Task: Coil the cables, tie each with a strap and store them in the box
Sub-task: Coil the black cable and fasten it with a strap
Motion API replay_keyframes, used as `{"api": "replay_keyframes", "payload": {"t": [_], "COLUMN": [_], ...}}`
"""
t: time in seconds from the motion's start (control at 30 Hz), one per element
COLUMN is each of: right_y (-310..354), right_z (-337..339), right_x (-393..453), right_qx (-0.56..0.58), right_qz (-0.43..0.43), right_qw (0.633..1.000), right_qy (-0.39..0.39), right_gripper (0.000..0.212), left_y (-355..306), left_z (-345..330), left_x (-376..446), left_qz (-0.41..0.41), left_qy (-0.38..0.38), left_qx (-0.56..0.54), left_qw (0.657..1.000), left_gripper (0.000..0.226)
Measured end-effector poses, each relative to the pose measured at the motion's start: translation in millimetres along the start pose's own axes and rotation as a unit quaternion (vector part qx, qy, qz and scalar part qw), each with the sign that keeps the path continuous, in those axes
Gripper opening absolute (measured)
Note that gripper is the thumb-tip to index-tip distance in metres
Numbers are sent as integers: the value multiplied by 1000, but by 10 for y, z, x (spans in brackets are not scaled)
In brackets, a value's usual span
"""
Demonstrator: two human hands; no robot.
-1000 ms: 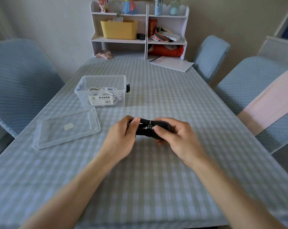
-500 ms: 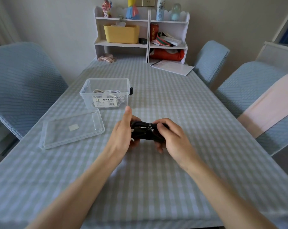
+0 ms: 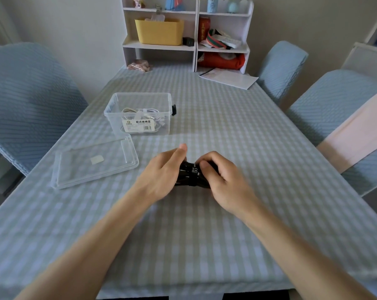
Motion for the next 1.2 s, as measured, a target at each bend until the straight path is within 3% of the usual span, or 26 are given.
{"api": "replay_keyframes", "payload": {"t": [0.13,0.23,0.33,0.57,0.7,0.8,0.9,1.07,1.2], "right_y": [-68,-57,-27,-44,-17,50,116,291,513], "right_z": [78,91,75,124,147,148,84,-66,-169], "right_x": [49,79,60,10,30,94,165,385,638], "right_qx": [73,103,149,249,226,251,243,274,300], "right_qz": [-58,-82,-83,-51,-41,-62,-63,-84,-96], "right_qw": [994,989,983,967,973,966,968,958,949], "right_qy": [-52,-73,-74,-17,5,1,-2,1,25], "right_gripper": [21,25,29,24,25,26,25,18,16], "left_y": [-1,-7,3,69,115,100,113,15,-17], "left_z": [-5,-38,-126,-8,80,193,359,700,945], "left_x": [-19,-16,-10,-46,-68,-129,-161,-145,-44], "left_qz": [-21,-19,-27,-71,-3,92,117,20,41], "left_qy": [-27,-29,-70,-141,-108,-66,-48,-110,-139], "left_qx": [-63,-19,27,-17,-119,-257,-330,-264,-275], "left_qw": [997,999,997,987,987,960,936,958,950], "left_gripper": [42,42,44,32,28,20,16,18,20]}}
Point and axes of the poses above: each hand's wrist, its own x-axis towards the middle knuckle, its own z-axis out of the back of the hand, y = z × x, the point moved 2 cm from there along x, towards the middle knuckle, and after that the axes turned 2 degrees about -z, right-handed, at the moved point
